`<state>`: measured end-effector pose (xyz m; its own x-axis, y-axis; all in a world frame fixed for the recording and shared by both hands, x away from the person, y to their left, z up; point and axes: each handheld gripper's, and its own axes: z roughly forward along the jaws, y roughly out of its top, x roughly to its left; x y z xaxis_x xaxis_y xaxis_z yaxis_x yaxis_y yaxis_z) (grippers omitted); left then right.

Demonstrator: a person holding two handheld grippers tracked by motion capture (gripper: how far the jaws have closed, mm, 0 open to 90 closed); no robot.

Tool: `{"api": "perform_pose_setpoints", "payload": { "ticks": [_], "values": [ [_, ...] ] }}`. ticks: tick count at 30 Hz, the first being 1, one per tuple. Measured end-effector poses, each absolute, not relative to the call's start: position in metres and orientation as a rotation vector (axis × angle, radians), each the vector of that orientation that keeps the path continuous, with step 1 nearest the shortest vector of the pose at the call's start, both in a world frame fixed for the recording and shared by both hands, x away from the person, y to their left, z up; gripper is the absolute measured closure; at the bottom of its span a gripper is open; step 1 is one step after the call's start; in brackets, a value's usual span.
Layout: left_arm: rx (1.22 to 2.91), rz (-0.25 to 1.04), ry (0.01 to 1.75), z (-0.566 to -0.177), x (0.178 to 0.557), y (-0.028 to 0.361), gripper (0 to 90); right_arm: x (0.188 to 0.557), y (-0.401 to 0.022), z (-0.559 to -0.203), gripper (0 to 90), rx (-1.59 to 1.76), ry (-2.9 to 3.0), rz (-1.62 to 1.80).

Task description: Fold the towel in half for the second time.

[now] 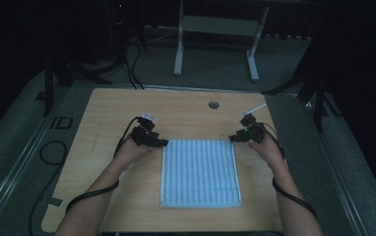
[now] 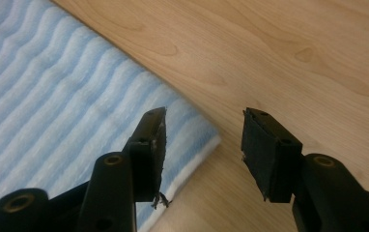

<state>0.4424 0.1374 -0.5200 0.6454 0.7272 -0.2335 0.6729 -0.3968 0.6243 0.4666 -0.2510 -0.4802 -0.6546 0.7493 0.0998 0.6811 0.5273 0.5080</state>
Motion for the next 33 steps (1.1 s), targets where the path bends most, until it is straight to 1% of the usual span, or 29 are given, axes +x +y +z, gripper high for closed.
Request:
{"api": "perform_pose_setpoints", "payload": {
  "ticks": [8,10,11,16,17,18,19,20,21,22,24,28,29,33],
  "values": [
    [2.152,0.012,1.089,-0.53,0.453,0.135,37.0,0.483,-0.248,-0.503,49.7,1.327,2.682,0.717],
    [2.163,0.003,1.095,-0.533,0.455,0.133,41.0,0.484,-0.246,-0.509,49.8,1.331,2.693,0.692],
    [2.176,0.0,1.092,-0.533,0.456,0.131,41.2,0.486,-0.245,-0.511,50.2,1.337,2.697,0.679],
    [2.241,0.002,1.082,-0.538,0.46,0.123,50.7,0.49,-0.241,-0.52,54.2,1.344,2.717,0.64],
    [2.249,0.01,1.067,-0.539,0.461,0.119,50.7,0.491,-0.24,-0.522,57.3,1.344,2.726,0.629],
    [2.241,0.007,1.068,-0.54,0.462,0.118,58.9,0.491,-0.239,-0.523,65.1,1.341,2.738,0.626],
    [2.24,0.013,1.072,-0.541,0.463,0.117,63.4,0.491,-0.239,-0.523,69.8,1.344,2.747,0.625],
    [2.233,0.013,1.082,-0.541,0.464,0.117,74.0,0.491,-0.238,-0.522,76.1,1.337,2.752,0.62],
    [2.216,0.022,1.085,-0.54,0.465,0.118,82.6,0.491,-0.238,-0.521,82.5,1.323,2.745,0.615],
    [2.216,0.022,1.085,-0.54,0.465,0.118,85.6,0.491,-0.238,-0.521,82.5,1.323,2.745,0.615],
    [2.191,0.058,1.086,-0.533,0.467,0.117,86.6,0.492,-0.24,-0.513,86.8,1.319,2.692,0.65],
    [2.173,0.079,1.063,-0.522,0.469,0.115,86.9,0.494,-0.242,-0.505,87.3,1.308,2.669,0.665],
    [2.163,0.089,1.051,-0.514,0.469,0.116,86.9,0.495,-0.242,-0.502,87.7,1.309,2.662,0.666],
    [2.155,0.118,0.998,-0.492,0.464,0.117,86.8,0.489,-0.245,-0.48,87.7,1.238,2.63,0.715]
  ]
}}
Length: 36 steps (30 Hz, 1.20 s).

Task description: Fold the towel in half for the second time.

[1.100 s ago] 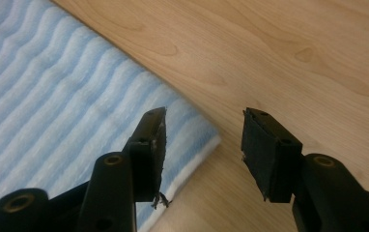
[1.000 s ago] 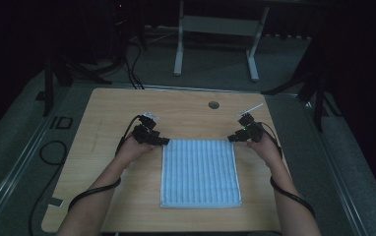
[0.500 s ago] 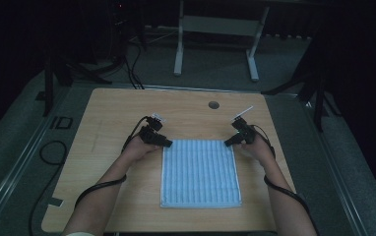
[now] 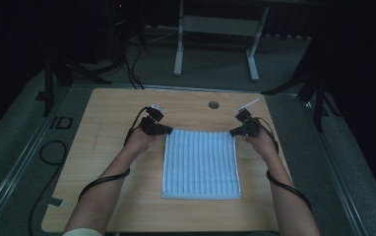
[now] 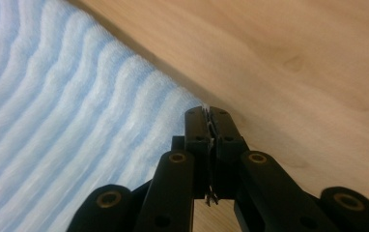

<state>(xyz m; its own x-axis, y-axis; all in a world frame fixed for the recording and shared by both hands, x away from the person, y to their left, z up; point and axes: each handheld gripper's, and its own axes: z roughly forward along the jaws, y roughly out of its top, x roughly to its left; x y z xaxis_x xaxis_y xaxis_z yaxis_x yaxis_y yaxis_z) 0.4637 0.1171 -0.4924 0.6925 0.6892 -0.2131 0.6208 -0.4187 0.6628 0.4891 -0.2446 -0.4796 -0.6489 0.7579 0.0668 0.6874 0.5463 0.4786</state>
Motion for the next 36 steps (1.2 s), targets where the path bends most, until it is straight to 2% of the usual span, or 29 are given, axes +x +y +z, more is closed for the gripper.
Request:
{"api": "perform_pose_setpoints", "payload": {
  "ticks": [7,8,9,12,13,18,20,21,26,28,29,30,31,34,36],
  "values": [
    [2.122,0.155,0.908,-0.463,0.44,0.127,86.7,0.462,-0.252,-0.445,87.8,1.146,2.571,0.833],
    [2.126,0.154,0.857,-0.455,0.422,0.131,86.7,0.456,-0.253,-0.441,87.8,1.128,2.567,0.845],
    [2.125,0.162,0.834,-0.452,0.413,0.132,86.7,0.434,-0.255,-0.431,87.8,1.063,2.558,0.878],
    [2.131,0.163,0.782,-0.45,0.387,0.134,86.6,0.404,-0.259,-0.424,87.8,1.007,2.546,0.933],
    [2.131,0.163,0.782,-0.45,0.387,0.134,86.6,0.404,-0.259,-0.424,87.8,1.007,2.546,0.933],
    [2.175,0.145,0.73,-0.461,0.344,0.134,86.6,0.352,-0.266,-0.432,87.7,0.944,2.575,0.974],
    [2.206,0.156,0.707,-0.468,0.329,0.131,86.5,0.345,-0.266,-0.434,87.7,0.944,2.578,0.977],
    [2.219,0.156,0.703,-0.471,0.323,0.129,86.4,0.331,-0.267,-0.443,87.7,0.951,2.608,0.968],
    [2.287,0.158,0.636,-0.482,0.297,0.119,85.7,0.308,-0.269,-0.462,87.7,0.963,2.628,0.92],
    [2.314,0.106,0.604,-0.485,0.29,0.116,83.3,0.303,-0.273,-0.467,85.3,0.995,2.657,0.944],
    [2.32,0.097,0.591,-0.486,0.288,0.116,79.4,0.301,-0.275,-0.47,76.4,1.004,2.692,0.945],
    [2.327,0.08,0.589,-0.486,0.288,0.115,73.7,0.3,-0.276,-0.471,74.3,1.007,2.689,0.942],
    [2.323,0.087,0.591,-0.486,0.287,0.115,66.4,0.299,-0.278,-0.47,74.3,1.019,2.675,0.942],
    [2.288,0.07,0.621,-0.484,0.294,0.117,58.0,0.304,-0.282,-0.466,71.8,1.04,2.649,0.962],
    [2.264,0.066,0.645,-0.485,0.299,0.118,58.0,0.308,-0.279,-0.465,70.3,1.041,2.642,0.968]
  ]
}}
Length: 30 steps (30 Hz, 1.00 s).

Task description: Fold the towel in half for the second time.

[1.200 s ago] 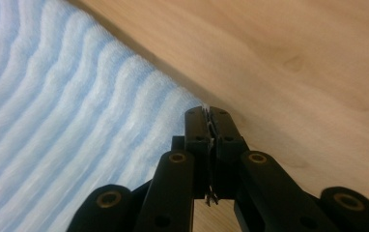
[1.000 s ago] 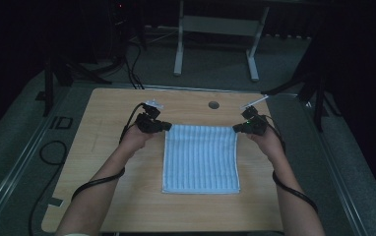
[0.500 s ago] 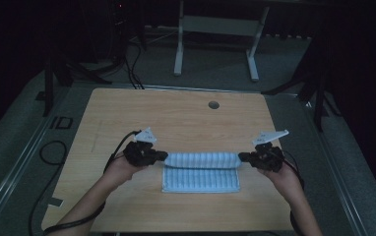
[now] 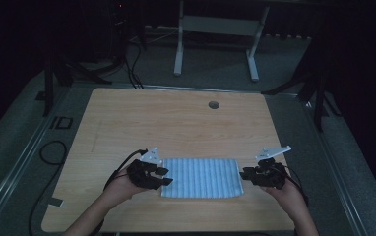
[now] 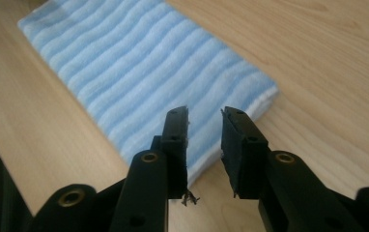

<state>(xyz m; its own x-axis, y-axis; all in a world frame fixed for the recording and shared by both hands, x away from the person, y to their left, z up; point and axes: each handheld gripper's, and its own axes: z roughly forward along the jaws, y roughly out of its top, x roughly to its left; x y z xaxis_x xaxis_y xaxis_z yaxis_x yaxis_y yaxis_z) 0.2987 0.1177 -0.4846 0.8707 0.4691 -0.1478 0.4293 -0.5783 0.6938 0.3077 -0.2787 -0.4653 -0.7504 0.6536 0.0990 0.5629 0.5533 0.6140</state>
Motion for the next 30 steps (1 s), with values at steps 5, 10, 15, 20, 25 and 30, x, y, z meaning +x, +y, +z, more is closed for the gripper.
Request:
{"api": "perform_pose_setpoints", "payload": {
  "ticks": [5,10,15,20,25,30],
  "values": [
    [2.269,0.034,0.693,-0.502,0.314,0.11,57.9,0.321,-0.257,-0.483,68.0,0.991,2.694,0.921],
    [2.323,0.012,0.71,-0.519,0.322,0.099,58.0,0.334,-0.24,-0.502,68.0,0.979,2.734,0.847],
    [2.371,0.013,0.744,-0.532,0.33,0.096,58.2,0.347,-0.231,-0.519,68.0,0.983,2.759,0.754],
    [2.365,-0.001,0.769,-0.535,0.337,0.1,59.3,0.357,-0.224,-0.525,67.9,0.98,2.752,0.746],
    [2.354,0.026,0.817,-0.535,0.35,0.112,59.5,0.372,-0.215,-0.526,67.7,0.981,2.752,0.764],
    [2.336,0.035,0.842,-0.536,0.362,0.127,59.5,0.391,-0.2,-0.527,67.4,0.962,2.763,0.777]
  ]
}}
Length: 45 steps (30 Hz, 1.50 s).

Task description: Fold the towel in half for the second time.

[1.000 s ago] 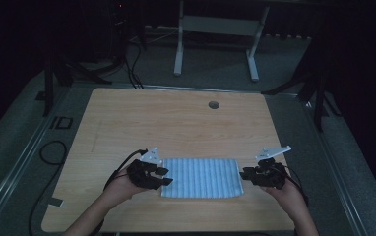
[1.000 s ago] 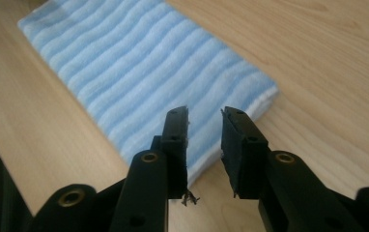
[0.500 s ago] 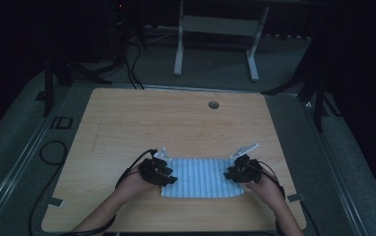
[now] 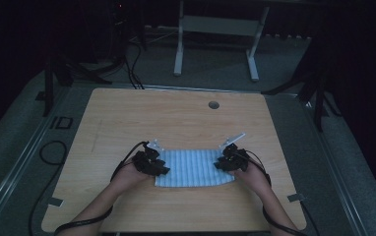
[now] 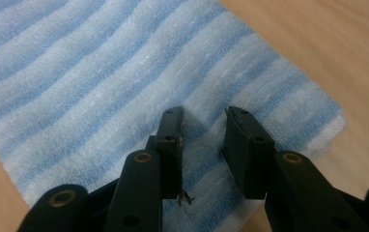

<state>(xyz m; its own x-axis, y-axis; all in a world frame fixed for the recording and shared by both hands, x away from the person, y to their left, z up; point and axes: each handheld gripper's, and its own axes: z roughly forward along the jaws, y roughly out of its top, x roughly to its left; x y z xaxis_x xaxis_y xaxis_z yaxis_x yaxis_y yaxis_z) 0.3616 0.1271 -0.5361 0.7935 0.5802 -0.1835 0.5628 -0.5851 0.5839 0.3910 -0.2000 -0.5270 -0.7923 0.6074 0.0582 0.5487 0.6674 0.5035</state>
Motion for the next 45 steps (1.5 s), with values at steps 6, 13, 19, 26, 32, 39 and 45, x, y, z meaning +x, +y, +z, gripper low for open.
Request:
{"api": "perform_pose_setpoints", "payload": {
  "ticks": [6,13,19,26,32,39,45],
  "values": [
    [2.327,0.061,0.889,-0.535,0.379,0.146,59.4,0.414,-0.181,-0.526,66.8,0.949,2.773,0.765],
    [2.339,0.091,0.943,-0.533,0.4,0.161,59.3,0.438,-0.16,-0.527,66.4,0.971,2.766,0.771],
    [2.372,0.114,0.983,-0.53,0.419,0.169,59.1,0.457,-0.143,-0.525,66.1,0.995,2.782,0.734],
    [2.381,0.126,1.032,-0.528,0.437,0.177,59.1,0.479,-0.126,-0.523,65.7,1.028,2.792,0.695],
    [2.372,0.136,1.069,-0.528,0.446,0.184,59.0,0.492,-0.112,-0.522,65.6,1.039,2.799,0.647],
    [2.293,0.144,1.09,-0.523,0.442,0.193,57.8,0.494,-0.104,-0.514,59.8,1.015,2.809,0.64],
    [2.274,0.138,1.069,-0.519,0.427,0.197,45.2,0.483,-0.105,-0.506,42.0,0.938,2.832,0.658]
  ]
}}
